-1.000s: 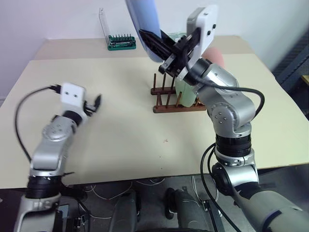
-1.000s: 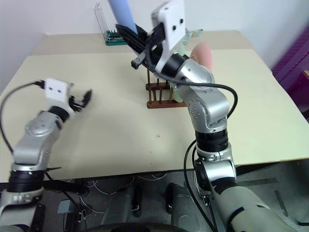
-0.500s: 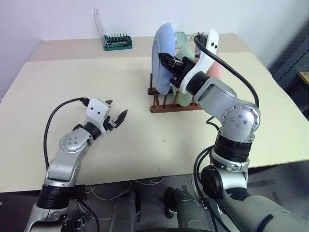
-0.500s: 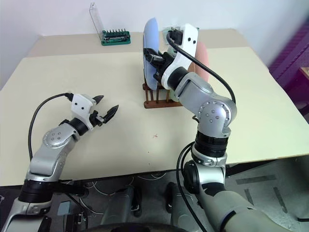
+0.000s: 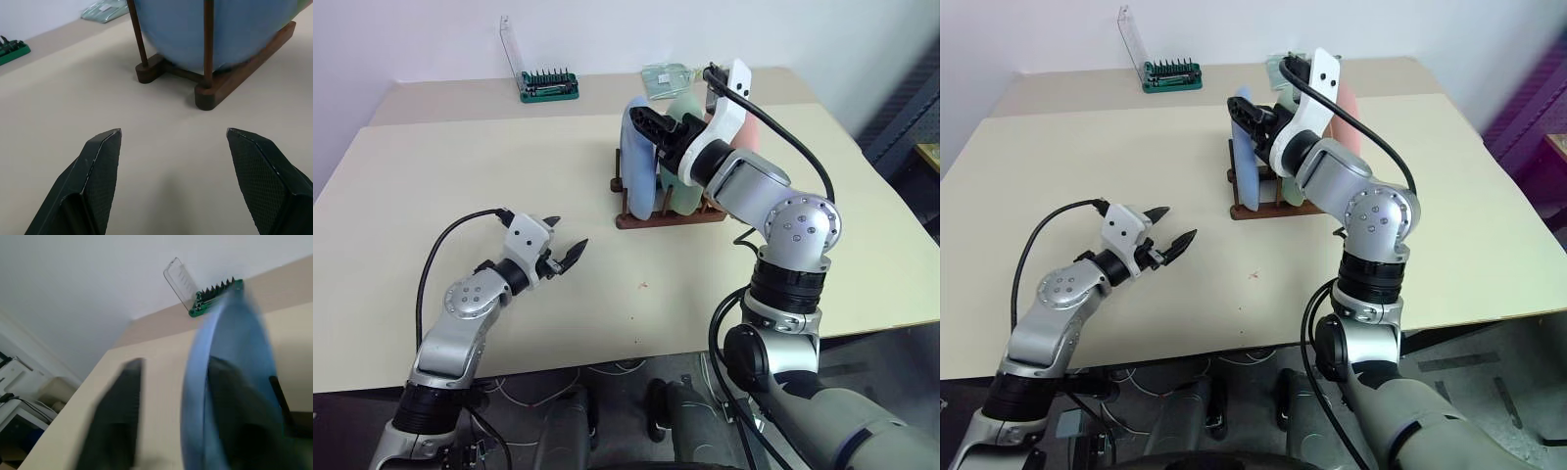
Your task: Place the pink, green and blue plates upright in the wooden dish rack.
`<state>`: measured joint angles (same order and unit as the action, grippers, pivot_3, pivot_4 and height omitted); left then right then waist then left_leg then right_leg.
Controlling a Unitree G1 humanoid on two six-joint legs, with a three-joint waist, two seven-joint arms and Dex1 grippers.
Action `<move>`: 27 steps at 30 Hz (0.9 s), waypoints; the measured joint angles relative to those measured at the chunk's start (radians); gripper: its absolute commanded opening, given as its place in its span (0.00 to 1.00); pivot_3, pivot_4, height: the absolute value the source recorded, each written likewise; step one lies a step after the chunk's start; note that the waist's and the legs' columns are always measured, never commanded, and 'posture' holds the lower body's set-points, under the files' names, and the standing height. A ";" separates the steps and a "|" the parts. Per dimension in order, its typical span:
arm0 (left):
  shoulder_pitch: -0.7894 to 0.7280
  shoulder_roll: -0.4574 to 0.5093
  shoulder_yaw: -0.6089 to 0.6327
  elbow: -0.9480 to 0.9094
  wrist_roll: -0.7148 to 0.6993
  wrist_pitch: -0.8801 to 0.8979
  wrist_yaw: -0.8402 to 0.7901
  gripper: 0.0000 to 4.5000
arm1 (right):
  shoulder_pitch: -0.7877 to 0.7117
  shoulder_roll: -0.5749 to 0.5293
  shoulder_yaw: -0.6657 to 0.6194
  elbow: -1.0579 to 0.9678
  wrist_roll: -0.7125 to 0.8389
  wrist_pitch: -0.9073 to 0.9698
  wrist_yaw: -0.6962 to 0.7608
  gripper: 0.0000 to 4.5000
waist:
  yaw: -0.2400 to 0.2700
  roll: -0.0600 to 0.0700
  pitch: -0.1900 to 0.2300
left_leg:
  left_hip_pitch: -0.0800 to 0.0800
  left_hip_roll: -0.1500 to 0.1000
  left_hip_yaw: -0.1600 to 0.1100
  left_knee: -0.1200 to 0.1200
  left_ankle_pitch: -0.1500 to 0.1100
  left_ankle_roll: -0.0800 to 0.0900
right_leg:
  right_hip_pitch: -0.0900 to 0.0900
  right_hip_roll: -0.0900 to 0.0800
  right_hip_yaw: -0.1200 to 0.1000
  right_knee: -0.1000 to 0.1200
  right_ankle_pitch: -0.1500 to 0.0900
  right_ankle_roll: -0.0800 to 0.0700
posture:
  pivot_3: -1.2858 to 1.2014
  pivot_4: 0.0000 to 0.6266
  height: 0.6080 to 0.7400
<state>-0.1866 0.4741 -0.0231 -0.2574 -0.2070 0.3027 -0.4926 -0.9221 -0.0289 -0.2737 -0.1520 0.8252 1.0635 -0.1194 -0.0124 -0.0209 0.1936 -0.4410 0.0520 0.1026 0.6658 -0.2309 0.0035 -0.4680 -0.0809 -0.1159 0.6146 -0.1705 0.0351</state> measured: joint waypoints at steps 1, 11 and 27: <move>0.001 -0.003 -0.001 -0.003 0.000 0.001 0.000 0.78 | -0.001 -0.007 0.007 0.000 -0.006 -0.003 0.006 0.80 | 0.000 0.000 0.000 | 0.000 0.000 0.000 0.000 0.000 0.000 | 0.000 0.000 0.000 0.000 0.000 0.000 | 0.52 0.24 0.92; 0.004 -0.020 -0.004 -0.017 0.003 0.022 -0.002 0.78 | -0.019 -0.237 0.216 -0.013 -0.198 -0.173 0.246 0.80 | 0.003 0.001 0.001 | -0.001 0.000 -0.001 0.000 0.000 0.000 | 0.000 0.000 0.000 -0.001 -0.003 0.004 | 0.52 0.24 0.92; -0.024 0.045 0.052 0.173 0.020 -0.043 -0.058 0.78 | 0.654 -0.817 -0.115 -0.001 -0.215 -0.478 1.002 0.80 | 0.018 0.003 0.001 | 0.001 0.000 0.000 0.001 -0.002 0.002 | 0.001 -0.001 0.001 -0.003 -0.005 0.002 | 0.52 0.24 0.92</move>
<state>-0.2110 0.5193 0.0289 -0.0847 -0.1868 0.2595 -0.5502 -0.2685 -0.8461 -0.3887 -0.1526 0.6101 0.5855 0.8825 0.0056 -0.0176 0.1941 -0.4402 0.0516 0.1027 0.6665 -0.2325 0.0057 -0.4668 -0.0820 -0.1152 0.6115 -0.1758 0.0375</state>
